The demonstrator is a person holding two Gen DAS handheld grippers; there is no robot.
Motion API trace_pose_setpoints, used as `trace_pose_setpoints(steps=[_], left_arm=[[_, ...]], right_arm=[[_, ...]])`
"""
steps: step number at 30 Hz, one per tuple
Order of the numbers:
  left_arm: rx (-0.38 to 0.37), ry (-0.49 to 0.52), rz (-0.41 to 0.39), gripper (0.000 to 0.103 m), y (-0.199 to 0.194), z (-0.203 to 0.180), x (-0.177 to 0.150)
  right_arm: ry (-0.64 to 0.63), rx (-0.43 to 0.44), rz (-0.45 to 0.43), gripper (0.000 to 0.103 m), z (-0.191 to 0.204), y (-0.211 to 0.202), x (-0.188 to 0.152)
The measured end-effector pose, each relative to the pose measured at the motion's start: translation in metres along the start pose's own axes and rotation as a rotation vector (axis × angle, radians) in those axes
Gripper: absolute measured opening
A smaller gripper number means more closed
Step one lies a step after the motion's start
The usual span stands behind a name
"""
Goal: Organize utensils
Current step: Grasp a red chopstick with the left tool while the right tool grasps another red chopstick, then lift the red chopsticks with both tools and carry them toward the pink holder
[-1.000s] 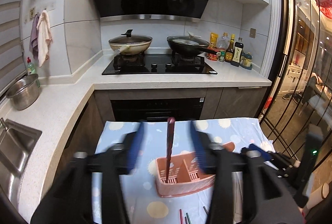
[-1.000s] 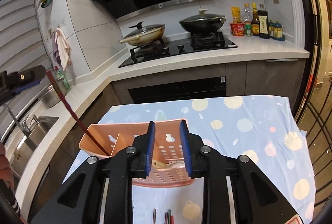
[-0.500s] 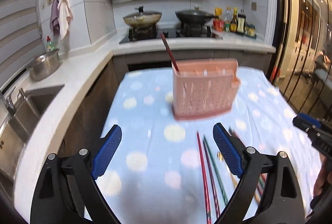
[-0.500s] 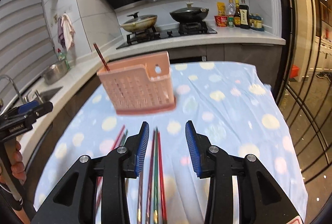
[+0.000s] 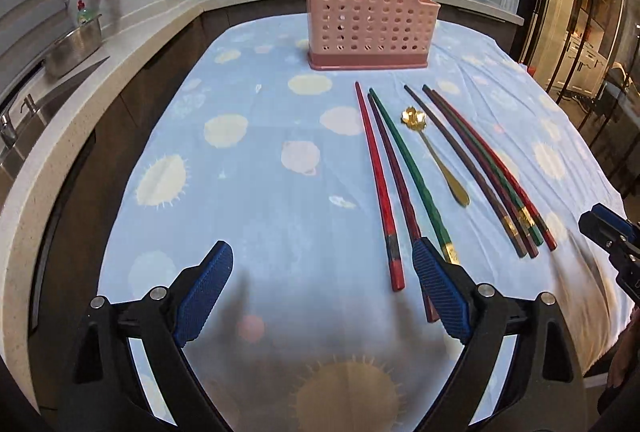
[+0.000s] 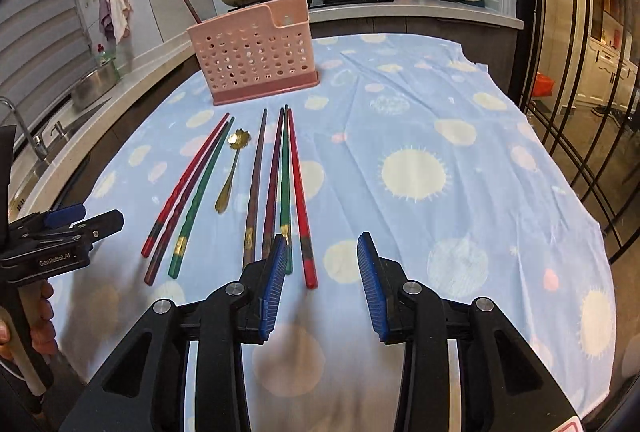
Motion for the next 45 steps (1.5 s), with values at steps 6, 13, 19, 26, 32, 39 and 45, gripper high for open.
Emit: trace_pose_setpoints(steps=[6,13,19,26,32,39,45], left_arm=[[0.016,-0.005,0.044,0.087,0.012,0.001,-0.018],[0.006,0.013,0.051,0.087,0.024,-0.008,-0.013],[-0.001,0.015,0.067,0.084,0.036,-0.011,-0.01],[-0.008,0.005,0.065,0.08,0.042,-0.008,-0.007],[-0.014,0.019,0.051,0.068,0.041,-0.012,-0.005],[-0.059,0.029,0.052,0.035,0.035,-0.018,-0.007],[-0.129,-0.01,0.077,0.009,0.033,-0.015,-0.009]], right_arm=[[0.021,0.01,0.024,0.036,0.002,0.007,-0.016],[0.017,0.021,0.023,0.032,0.007,0.014,-0.011],[0.002,0.002,0.031,0.024,0.006,0.023,-0.008],[0.002,0.006,0.052,0.02,0.006,0.034,-0.009],[0.001,0.009,0.068,0.016,0.006,0.043,-0.012],[-0.007,0.005,0.064,0.009,0.006,0.043,-0.013],[-0.004,0.008,0.058,0.008,0.004,0.038,-0.015]])
Point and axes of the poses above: each gripper's, at about its wrist camera, not at the fingertips, and y roughly the way its jaws point, z to its left, x to its top, the point moved 4 cm from there along y, roughly the way its jaws point, and after that the axes turned 4 degrees about -y, right-handed, at the moved point
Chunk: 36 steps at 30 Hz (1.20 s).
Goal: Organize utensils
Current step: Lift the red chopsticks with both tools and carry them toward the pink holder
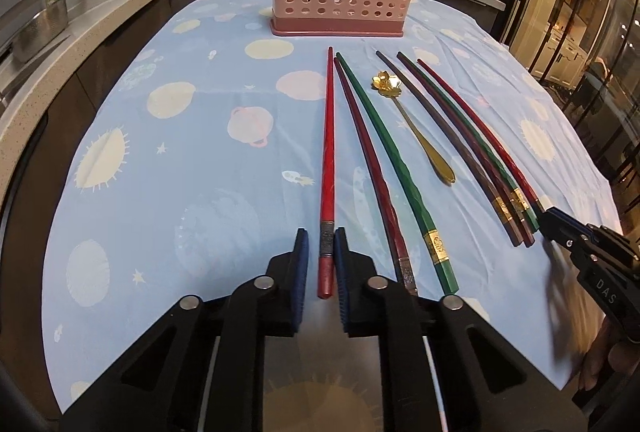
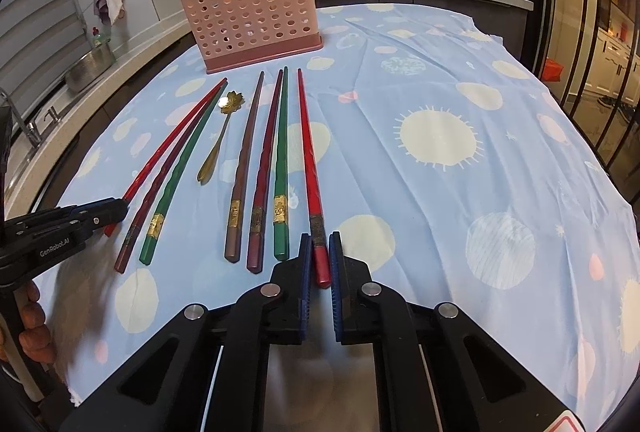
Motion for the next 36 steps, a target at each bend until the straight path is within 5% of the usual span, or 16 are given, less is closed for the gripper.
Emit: trace_pose_setpoints(steps=[10,30,36], left_arm=[[-0.055,-0.051,0.011,0.007,-0.021,0.007,-0.012],[-0.059,-0.03,-0.228,0.007,-0.115,0.009,0.036],[-0.058,-0.028,-0.201,0.007,-0.109,0.008,0.032]], right_arm=[[-0.013,-0.009,-0.063,0.007,-0.002,-0.039,-0.002],[-0.006,0.033,-0.328,0.007,-0.004,-0.133,0.062],[-0.004,0.012,-0.36,0.007,-0.005,-0.14,0.067]])
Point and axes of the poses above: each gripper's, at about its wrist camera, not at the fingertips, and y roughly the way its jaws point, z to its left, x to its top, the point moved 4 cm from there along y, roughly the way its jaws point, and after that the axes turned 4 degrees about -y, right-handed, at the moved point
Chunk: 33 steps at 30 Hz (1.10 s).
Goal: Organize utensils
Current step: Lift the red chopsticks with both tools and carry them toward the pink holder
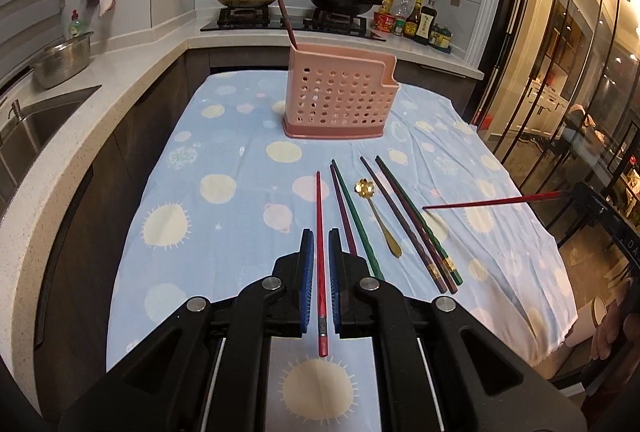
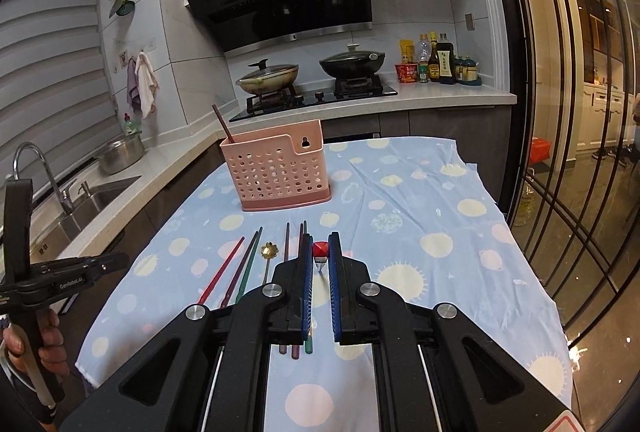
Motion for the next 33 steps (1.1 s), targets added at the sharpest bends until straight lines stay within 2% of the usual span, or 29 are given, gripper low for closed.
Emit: trace_pose_setpoints(steps=[6,8,10,11,16,19,21,23,28,33], left_arm=[[0.003,-0.009,0.145,0.01,0.036,0.004,-0.045],[0.016,-0.002,0.173,0.026,0.044,0.005,-0.057],[0.023,0.003,0.181,0.038,0.049,0.004,-0.065],[0.024,0.005,0.183,0.038,0.052,0.004,-0.068],[0.051,0.015,0.222,0.036,0.076,0.005,-0.076],[0.066,0.03,0.206,0.034,0.077,0.005,-0.076],[0.066,0.032,0.205,0.026,0.078,0.005,-0.076],[0.056,0.031,0.211,0.007,0.077,0.006,-0.077],[0.037,0.01,0.21,0.007,0.068,0.008,-0.073],[0.011,-0.003,0.146,0.007,0.04,0.007,-0.052]], right_arm=[[0.023,0.007,0.042,0.007,-0.003,0.003,-0.018],[0.024,0.006,0.043,0.007,-0.003,0.002,-0.02],[0.025,0.008,0.041,0.007,-0.003,0.001,-0.02],[0.025,0.008,0.039,0.007,-0.003,0.001,-0.021],[0.022,0.01,0.037,0.007,0.001,-0.002,-0.021],[0.026,0.007,0.039,0.007,0.0,-0.002,-0.022],[0.03,0.007,0.042,0.007,-0.001,-0.002,-0.021],[0.032,0.007,0.042,0.007,-0.001,-0.002,-0.021],[0.027,0.007,0.037,0.007,-0.001,-0.002,-0.02],[0.017,0.005,0.004,0.007,-0.002,-0.009,-0.009]])
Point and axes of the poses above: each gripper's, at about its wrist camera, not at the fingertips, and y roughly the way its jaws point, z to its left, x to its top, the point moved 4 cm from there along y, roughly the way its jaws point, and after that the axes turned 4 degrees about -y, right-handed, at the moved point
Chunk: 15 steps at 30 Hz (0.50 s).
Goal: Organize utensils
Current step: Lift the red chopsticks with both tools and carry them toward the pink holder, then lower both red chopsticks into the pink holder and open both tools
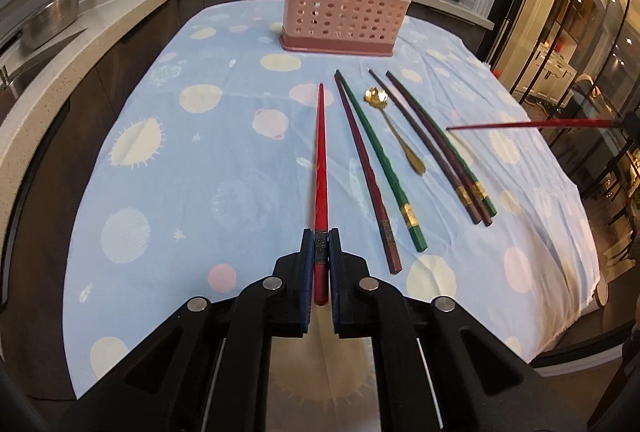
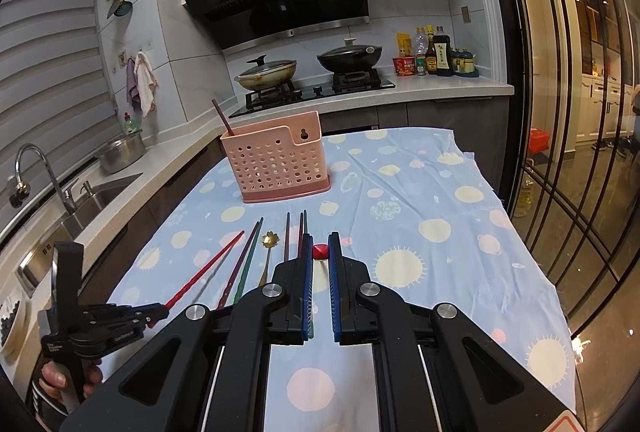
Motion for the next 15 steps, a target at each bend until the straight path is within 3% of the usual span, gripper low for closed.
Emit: trace_pose_setpoints(steps=[8,15], left_arm=[[-0.034,0.015,-0.143,0.007,-0.053,-0.009,0.046],[-0.036,0.052,-0.226,0.007,-0.074,-0.024,0.083]], right_arm=[[-0.022,0.007,-0.069,0.007,0.003,-0.013,0.029],[-0.042,0.031,-0.101,0.007,0.008,-0.012,0.052]])
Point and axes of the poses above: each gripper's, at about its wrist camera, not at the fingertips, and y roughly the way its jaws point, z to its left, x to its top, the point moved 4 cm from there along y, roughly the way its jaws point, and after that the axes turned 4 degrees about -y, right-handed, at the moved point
